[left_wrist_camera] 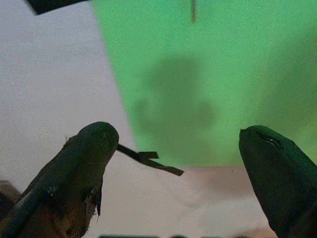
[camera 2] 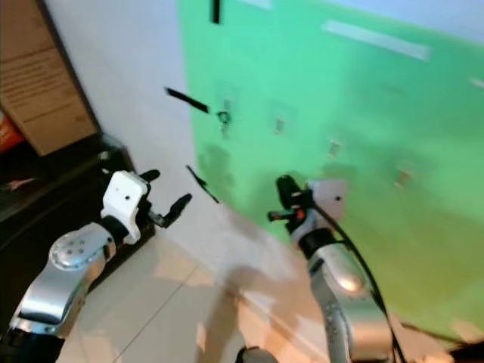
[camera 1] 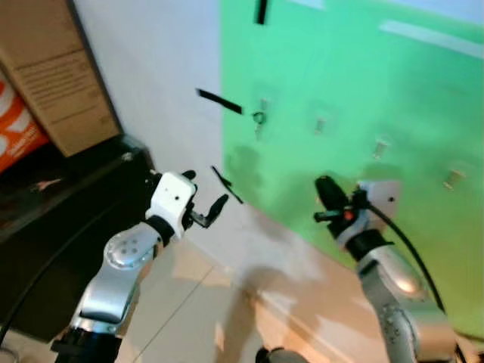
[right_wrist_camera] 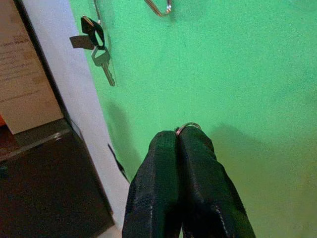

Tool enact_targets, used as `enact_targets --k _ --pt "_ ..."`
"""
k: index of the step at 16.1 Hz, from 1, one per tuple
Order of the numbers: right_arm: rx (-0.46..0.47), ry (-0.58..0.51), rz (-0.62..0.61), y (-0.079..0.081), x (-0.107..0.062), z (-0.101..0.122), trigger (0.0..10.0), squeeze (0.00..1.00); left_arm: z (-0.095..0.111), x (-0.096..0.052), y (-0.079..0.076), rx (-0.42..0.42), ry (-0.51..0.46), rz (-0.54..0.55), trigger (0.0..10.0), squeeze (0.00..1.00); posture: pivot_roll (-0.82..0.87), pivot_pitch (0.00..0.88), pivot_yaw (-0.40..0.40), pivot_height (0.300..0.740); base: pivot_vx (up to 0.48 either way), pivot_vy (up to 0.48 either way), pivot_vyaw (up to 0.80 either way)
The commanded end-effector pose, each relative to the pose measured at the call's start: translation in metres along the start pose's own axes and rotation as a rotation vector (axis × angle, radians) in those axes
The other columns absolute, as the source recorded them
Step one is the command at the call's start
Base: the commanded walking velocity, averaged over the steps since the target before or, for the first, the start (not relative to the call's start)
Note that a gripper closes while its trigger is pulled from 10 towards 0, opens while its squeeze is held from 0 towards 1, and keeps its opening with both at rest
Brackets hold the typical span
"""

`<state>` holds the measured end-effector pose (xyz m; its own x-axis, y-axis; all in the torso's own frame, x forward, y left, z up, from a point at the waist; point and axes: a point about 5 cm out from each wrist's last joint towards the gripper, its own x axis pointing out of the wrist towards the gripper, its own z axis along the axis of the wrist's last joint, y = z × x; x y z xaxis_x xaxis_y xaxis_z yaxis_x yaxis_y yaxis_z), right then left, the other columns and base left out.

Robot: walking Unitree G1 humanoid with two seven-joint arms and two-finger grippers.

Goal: Hang keys on a hook

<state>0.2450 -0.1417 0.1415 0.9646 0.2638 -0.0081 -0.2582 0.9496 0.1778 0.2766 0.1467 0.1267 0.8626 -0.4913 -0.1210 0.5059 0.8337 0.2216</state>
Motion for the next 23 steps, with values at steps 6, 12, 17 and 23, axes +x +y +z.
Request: enact_targets --k 6,12,17,23 --pt "0.041 -0.052 0.012 0.003 0.011 0.011 10.0 0.00 0.007 0.001 0.007 0.041 0.000 -0.022 10.0 0.00 -0.01 0.000 -0.009 0.740 0.000 0.102 0.00" --pt "0.044 -0.072 -0.013 -0.005 0.016 0.019 10.0 0.00 0.016 0.003 0.003 0.043 -0.027 -0.138 10.0 0.00 -0.02 0.000 -0.003 0.740 0.000 0.000 0.00" --pt "0.067 -0.140 -0.014 -0.008 0.024 0.037 10.0 0.00 0.023 0.001 -0.014 0.001 -0.071 -0.365 10.0 0.00 -0.03 0.000 0.007 0.740 0.000 0.000 0.00" --pt "0.093 -0.187 0.015 -0.008 0.027 0.048 10.0 0.00 0.028 -0.002 -0.019 -0.029 -0.088 -0.456 10.0 0.00 -0.03 0.000 0.002 0.740 0.000 0.000 0.00"
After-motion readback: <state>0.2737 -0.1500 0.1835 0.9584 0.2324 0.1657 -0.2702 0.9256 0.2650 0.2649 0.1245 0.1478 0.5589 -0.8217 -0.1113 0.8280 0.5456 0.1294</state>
